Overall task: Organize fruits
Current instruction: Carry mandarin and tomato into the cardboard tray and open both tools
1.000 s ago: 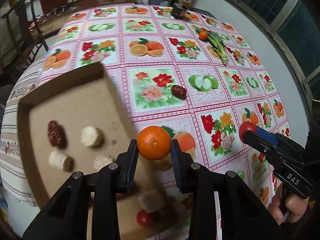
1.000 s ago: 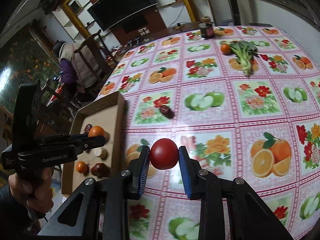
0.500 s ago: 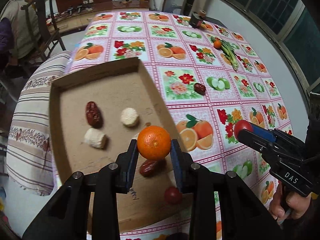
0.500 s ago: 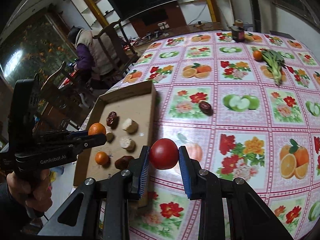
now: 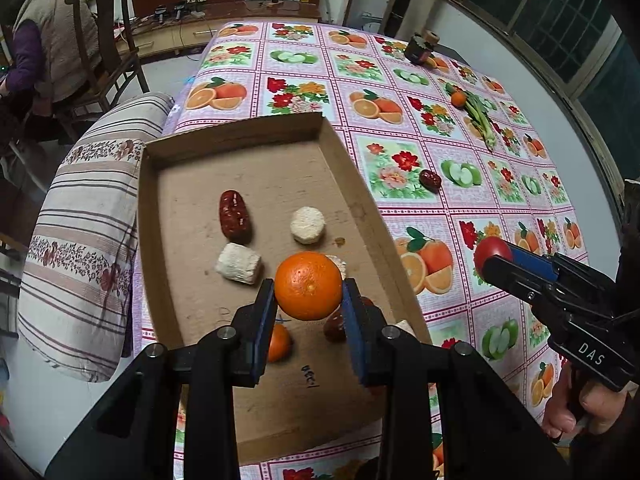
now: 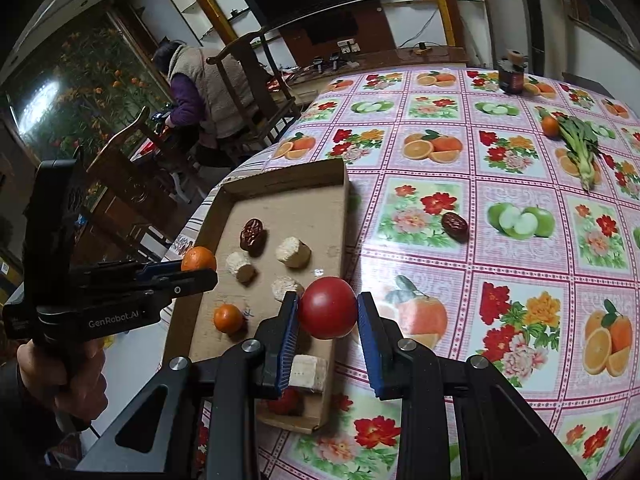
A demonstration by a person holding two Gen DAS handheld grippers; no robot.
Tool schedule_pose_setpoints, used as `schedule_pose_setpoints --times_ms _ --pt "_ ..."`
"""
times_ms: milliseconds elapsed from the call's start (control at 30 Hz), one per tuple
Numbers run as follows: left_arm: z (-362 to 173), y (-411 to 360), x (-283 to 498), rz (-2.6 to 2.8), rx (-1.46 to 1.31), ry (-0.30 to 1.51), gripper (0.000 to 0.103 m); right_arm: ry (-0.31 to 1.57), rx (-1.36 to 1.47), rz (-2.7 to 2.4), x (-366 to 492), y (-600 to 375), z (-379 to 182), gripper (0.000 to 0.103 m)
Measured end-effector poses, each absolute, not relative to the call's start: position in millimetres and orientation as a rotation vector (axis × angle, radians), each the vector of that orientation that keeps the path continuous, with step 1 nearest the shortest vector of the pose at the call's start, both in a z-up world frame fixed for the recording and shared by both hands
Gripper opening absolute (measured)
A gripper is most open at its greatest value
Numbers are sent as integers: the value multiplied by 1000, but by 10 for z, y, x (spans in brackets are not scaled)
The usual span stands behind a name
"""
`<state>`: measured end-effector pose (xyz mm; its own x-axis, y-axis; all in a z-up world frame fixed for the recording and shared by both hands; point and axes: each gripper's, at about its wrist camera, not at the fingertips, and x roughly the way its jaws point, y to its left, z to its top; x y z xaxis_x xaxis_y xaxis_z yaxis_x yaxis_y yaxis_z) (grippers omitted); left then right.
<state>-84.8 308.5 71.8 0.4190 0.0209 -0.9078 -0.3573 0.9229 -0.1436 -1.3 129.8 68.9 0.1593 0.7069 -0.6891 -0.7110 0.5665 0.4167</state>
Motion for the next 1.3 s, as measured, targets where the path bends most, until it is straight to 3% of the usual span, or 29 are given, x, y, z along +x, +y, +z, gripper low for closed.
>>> schedule_pose_setpoints --times_ms 733,1167,1300 --pt "655 3362 -770 264 -351 1124 30 965 -34 1070 122 1720 769 30" --pt "830 3940 -402 337 -393 1052 30 872 -69 1159 559 2481 1174 30" --pt "660 4115 -311 359 -438 1076 30 941 -81 1171 693 2765 974 30"
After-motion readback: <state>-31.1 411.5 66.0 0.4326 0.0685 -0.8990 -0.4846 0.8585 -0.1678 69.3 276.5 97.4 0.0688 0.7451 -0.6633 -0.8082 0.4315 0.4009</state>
